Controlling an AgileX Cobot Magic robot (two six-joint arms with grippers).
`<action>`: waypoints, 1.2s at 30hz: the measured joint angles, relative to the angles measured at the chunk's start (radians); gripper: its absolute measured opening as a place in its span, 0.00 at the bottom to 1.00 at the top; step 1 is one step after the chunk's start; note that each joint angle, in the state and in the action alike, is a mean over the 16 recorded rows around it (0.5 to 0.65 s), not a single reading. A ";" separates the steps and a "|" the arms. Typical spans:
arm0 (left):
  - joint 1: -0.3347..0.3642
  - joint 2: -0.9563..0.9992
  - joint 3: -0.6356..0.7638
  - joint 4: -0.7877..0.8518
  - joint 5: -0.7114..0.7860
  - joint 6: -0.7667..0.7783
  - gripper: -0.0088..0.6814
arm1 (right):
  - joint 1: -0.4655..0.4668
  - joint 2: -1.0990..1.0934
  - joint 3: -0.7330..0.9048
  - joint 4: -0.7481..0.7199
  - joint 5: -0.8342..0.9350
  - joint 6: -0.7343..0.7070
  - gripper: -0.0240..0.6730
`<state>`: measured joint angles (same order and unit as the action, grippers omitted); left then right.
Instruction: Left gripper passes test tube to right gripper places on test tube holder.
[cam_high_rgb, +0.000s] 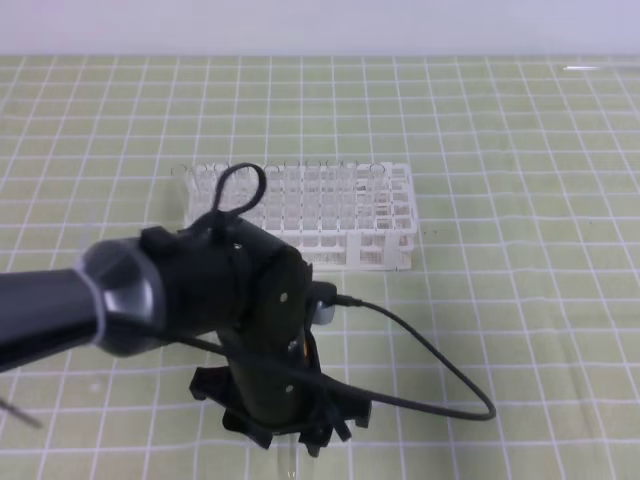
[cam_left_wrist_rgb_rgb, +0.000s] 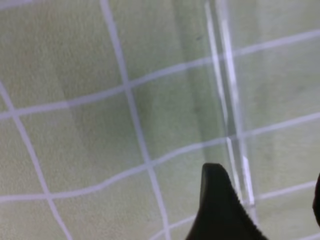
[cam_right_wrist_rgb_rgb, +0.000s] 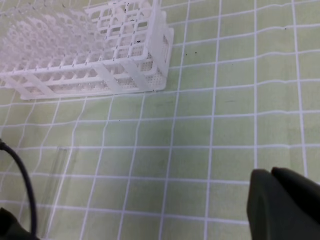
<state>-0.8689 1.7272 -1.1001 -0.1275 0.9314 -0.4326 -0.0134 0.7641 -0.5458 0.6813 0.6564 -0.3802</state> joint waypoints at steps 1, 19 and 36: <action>0.000 0.010 -0.002 0.002 0.003 -0.001 0.53 | 0.000 0.000 0.000 0.000 0.000 0.000 0.01; 0.002 0.092 -0.016 0.042 -0.026 -0.001 0.53 | 0.000 0.000 0.000 0.004 0.000 0.000 0.01; 0.003 0.140 -0.073 0.075 0.033 0.005 0.41 | 0.000 0.000 0.000 0.009 0.000 0.000 0.01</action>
<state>-0.8663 1.8676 -1.1735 -0.0528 0.9644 -0.4279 -0.0134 0.7641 -0.5458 0.6901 0.6564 -0.3802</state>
